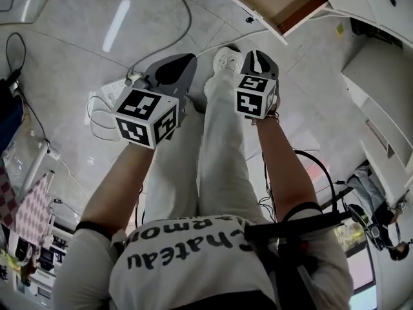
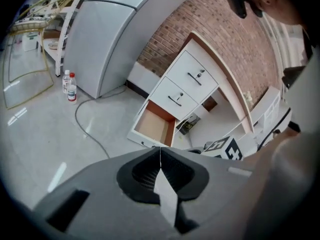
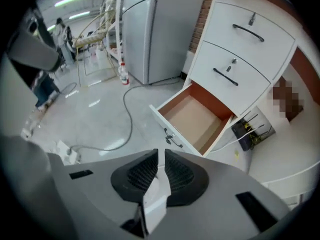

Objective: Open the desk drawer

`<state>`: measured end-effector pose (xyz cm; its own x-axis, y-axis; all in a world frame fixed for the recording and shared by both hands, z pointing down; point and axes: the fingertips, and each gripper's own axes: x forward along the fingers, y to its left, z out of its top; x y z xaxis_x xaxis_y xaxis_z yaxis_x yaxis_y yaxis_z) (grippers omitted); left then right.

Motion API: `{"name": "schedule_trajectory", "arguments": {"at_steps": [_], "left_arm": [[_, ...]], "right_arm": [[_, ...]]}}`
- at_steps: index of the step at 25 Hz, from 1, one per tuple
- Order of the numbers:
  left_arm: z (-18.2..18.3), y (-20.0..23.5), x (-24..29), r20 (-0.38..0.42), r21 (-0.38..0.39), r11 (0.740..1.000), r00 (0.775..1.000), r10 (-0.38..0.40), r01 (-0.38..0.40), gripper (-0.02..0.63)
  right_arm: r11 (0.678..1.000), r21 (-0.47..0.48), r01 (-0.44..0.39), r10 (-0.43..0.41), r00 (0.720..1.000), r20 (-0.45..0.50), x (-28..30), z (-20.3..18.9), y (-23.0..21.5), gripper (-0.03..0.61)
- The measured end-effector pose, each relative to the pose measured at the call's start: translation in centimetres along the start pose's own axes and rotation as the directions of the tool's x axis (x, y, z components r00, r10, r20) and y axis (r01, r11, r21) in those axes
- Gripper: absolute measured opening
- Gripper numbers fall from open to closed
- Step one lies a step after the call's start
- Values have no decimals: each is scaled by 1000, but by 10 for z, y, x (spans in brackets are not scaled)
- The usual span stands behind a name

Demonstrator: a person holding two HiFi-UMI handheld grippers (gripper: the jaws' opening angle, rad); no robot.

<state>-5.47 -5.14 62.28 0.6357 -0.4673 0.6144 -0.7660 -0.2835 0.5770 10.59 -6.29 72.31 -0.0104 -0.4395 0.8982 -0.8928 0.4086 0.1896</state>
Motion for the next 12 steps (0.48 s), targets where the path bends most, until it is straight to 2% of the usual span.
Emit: {"name": "schedule_trajectory", "arguments": {"at_steps": [3, 7, 10, 12], "left_arm": [[34, -26, -25, 26, 4, 1000, 1000, -1, 1, 15], [84, -58, -73, 71, 86, 996, 997, 27, -33, 15], [111, -80, -116, 77, 60, 996, 995, 56, -61, 15], [136, -94, -144, 113, 53, 996, 992, 64, -70, 15]], "right_arm": [[990, 122, -64, 61, 998, 27, -46, 27, 7, 38], [979, 178, -104, 92, 993, 71, -109, 76, 10, 29], [950, 250, -186, 149, 976, 160, -167, 123, 9, 28], [934, 268, -237, 176, 957, 230, -206, 159, 5, 28]]}}
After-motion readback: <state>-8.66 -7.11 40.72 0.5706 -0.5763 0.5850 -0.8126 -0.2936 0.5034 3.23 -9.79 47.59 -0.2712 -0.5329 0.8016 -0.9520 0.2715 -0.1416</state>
